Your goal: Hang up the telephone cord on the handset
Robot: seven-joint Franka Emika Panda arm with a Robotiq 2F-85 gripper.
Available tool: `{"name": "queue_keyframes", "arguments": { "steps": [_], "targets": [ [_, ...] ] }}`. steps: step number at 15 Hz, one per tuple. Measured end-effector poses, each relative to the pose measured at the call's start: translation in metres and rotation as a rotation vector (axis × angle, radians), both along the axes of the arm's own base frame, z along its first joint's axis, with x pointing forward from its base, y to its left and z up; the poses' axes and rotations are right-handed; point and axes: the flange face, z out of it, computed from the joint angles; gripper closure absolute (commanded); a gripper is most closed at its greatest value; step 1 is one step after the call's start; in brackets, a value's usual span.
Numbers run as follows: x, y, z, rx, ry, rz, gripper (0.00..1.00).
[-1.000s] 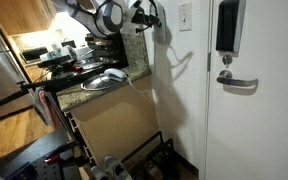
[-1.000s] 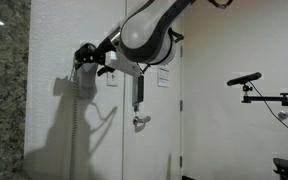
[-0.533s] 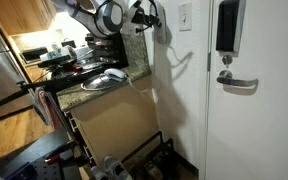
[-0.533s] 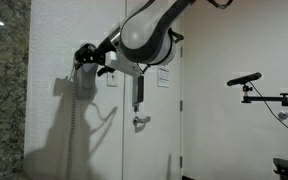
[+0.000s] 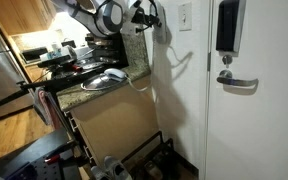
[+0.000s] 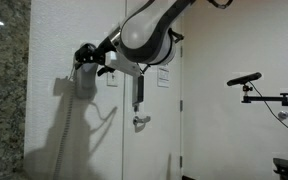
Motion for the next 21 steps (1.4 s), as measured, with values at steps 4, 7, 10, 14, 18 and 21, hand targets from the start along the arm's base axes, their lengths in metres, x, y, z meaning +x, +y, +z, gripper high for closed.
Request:
{"name": "queue_keyframes", "arguments": {
  "steps": [4, 7, 10, 14, 18, 21],
  "targets": [
    [0.0, 0.0, 0.0, 0.0, 0.0, 0.0, 0.0],
    [0.0, 0.0, -0.003, -0.004, 0.003, 0.0, 0.0],
    [0.001, 0.001, -0.017, -0.021, 0.022, -0.002, 0.0],
    [0.002, 0.004, -0.045, -0.054, 0.061, -0.004, 0.0],
    [0.001, 0.01, -0.069, -0.063, 0.112, -0.006, 0.0],
    [0.002, 0.018, -0.084, -0.06, 0.148, 0.002, 0.0]
  ]
}}
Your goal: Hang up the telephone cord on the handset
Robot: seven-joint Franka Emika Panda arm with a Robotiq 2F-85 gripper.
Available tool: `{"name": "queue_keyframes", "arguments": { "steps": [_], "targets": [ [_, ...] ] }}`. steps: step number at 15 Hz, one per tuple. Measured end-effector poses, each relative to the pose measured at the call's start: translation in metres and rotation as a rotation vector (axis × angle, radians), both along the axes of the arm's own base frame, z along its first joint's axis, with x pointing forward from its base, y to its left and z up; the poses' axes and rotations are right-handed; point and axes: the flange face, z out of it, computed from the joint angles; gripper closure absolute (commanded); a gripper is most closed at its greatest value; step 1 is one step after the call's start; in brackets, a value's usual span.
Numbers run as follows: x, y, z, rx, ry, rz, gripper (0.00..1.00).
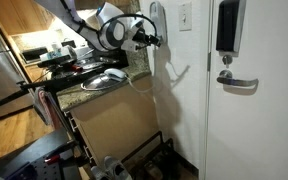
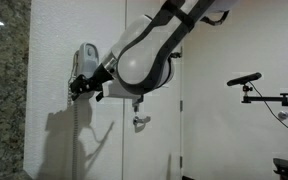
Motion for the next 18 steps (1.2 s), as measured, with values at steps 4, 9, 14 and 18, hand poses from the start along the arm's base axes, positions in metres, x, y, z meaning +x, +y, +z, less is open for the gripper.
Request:
{"name": "queue_keyframes", "arguments": {
  "steps": [4, 9, 14, 18],
  "targets": [
    [0.006, 0.008, -0.016, 0.01, 0.06, 0.005, 0.0],
    [0.018, 0.022, -0.028, 0.051, 0.073, 0.029, 0.0],
    [0.02, 0.025, -0.034, 0.049, 0.075, 0.033, 0.0],
    [0.02, 0.025, -0.035, 0.048, 0.077, 0.033, 0.0]
  ]
}}
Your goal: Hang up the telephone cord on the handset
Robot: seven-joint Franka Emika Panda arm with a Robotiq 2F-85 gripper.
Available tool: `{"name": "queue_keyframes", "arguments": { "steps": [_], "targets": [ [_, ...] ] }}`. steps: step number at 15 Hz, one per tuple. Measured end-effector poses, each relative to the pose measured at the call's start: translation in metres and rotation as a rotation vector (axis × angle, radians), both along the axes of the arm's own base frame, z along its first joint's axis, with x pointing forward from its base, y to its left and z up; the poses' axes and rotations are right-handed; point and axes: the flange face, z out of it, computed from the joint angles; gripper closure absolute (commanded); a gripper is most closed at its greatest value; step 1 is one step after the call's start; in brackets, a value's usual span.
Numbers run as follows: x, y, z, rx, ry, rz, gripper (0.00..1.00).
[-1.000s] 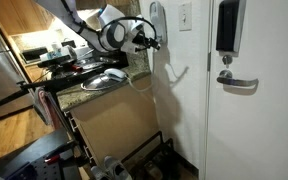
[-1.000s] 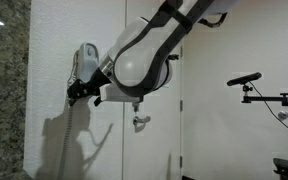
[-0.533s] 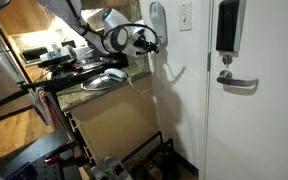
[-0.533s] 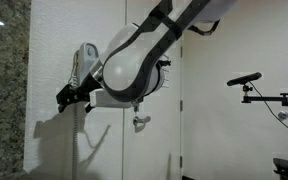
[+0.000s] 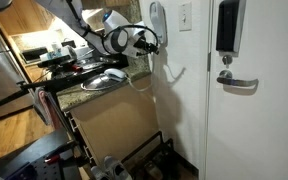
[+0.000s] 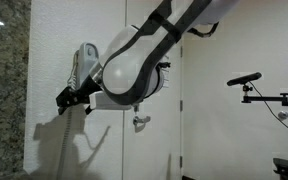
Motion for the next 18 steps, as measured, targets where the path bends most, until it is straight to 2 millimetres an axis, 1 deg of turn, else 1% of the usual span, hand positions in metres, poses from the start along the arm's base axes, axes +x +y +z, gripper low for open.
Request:
{"name": "queue_keyframes", "arguments": {
  "steps": [4, 8, 12, 13, 14, 15, 16, 18],
  "targets": [
    [-0.001, 0.0, -0.01, -0.006, 0.013, 0.001, 0.0],
    [-0.003, 0.007, -0.02, -0.009, 0.024, 0.011, 0.0],
    [-0.001, 0.021, -0.019, -0.001, 0.015, 0.034, 0.0],
    [0.0, 0.024, -0.018, 0.001, 0.01, 0.041, 0.02],
    [0.001, 0.028, -0.016, 0.003, 0.005, 0.046, 0.05],
    [0.002, 0.031, -0.015, 0.003, 0.0, 0.051, 0.26],
    [0.003, 0.033, -0.015, 0.003, -0.005, 0.055, 0.31],
    [0.006, 0.036, -0.015, 0.001, -0.01, 0.06, 0.47]
  ]
}}
